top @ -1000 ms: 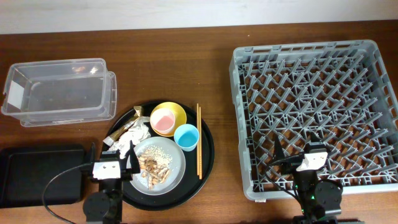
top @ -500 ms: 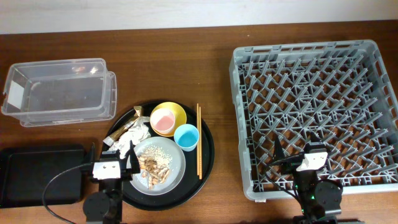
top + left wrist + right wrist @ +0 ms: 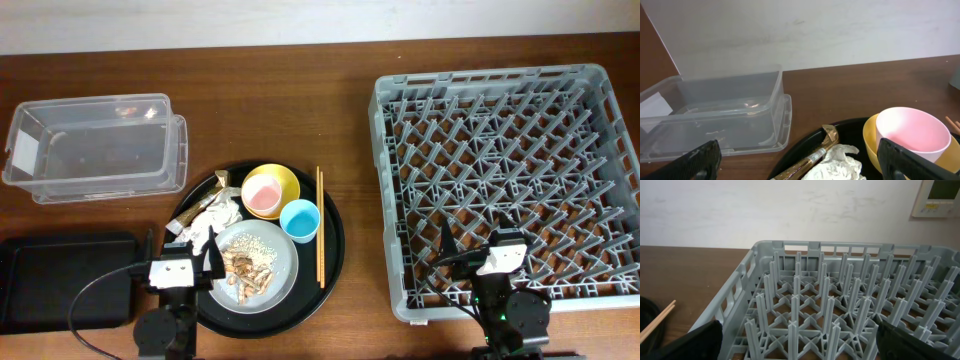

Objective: Sort waste into correct bins and load items into the dishwasher rack

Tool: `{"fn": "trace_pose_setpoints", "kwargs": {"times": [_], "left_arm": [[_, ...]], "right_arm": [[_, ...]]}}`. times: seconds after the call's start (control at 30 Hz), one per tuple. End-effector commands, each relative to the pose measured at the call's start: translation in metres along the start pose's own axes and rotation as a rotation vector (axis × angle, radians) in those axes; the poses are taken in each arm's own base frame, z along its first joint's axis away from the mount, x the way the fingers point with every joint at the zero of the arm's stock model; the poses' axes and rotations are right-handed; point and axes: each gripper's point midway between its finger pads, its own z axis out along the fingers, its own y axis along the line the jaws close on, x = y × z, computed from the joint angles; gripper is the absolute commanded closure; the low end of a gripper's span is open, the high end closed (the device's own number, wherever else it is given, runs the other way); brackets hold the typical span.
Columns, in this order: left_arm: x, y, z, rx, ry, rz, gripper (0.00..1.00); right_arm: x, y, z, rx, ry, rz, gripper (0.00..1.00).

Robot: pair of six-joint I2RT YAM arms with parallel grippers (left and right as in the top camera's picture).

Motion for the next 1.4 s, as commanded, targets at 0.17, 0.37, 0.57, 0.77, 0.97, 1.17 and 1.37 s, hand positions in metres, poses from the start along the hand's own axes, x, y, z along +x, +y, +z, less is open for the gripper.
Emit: {"fn": "trace_pose_setpoints", "kwargs": {"times": [0.17,0.37,0.57,0.77,0.97,1.17,1.37], "left_arm": [[0.000,0.000,0.000,-0.005,-0.006,0.012,0.01],[0.000,0.000,0.000,-0.005,-0.006,0.012,0.01],[-0.021,-0.059,-0.012,0.358,-0.086,-0.110,0.01],[-0.049,-0.159,-0.123,1.252,-0.229,-0.047,0.01],[-0.113,-0.146,-0.144,1.185,-0.550,0.049,0.01],[-0.156,-0.121,-0.124,0.966,-0.550,-0.032,0.01],[-0.156,-0.091,-0.074,0.709,-0.167,0.032,0.01]], "right_arm": [[0.004,0.000,0.000,0.003,0.007,0.004,0.02],[0.004,0.000,0.000,0.003,0.008,0.004,0.02],[0.004,0.000,0.000,0.003,0.007,0.004,0.02],[0.004,0.000,0.000,0.004,0.008,0.004,0.02],[0.004,0.000,0.000,0.003,0.007,0.004,0.01],[0.004,0.000,0.000,0.003,0.007,0.004,0.02],[0.004,0.000,0.000,0.003,0.007,0.004,0.02]]}}
